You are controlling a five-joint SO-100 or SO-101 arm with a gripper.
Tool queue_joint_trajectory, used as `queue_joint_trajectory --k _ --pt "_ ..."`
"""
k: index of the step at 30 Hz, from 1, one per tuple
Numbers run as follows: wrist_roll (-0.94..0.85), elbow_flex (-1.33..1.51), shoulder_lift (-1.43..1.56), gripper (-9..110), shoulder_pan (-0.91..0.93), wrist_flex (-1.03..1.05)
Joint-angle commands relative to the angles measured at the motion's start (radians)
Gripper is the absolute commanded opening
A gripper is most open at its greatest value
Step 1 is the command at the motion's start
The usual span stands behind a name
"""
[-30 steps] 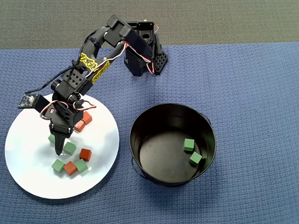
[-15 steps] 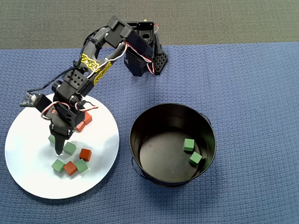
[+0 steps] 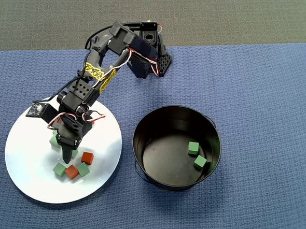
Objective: Pick up the green cubes from the white plate and place them in the black recipient
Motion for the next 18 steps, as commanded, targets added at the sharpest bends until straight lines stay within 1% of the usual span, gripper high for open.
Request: queue_joint_trajectory --k 1,5,6,7,14,18 --pt "0.018 -0.083 0.000 17 -0.021 0.002" --pt "0.015 -0.106 -0.018 17 -0.023 0.011" --pt "0.015 -0.109 -0.018 12 -0.021 0.012" --pt "0.017 -0.112 -0.018 0 -0.020 0.012" --pt "0.011 -0.110 -0.006 0 -0.012 0.009" --pt "0.014 -0.112 0.072 0 0.015 0.026"
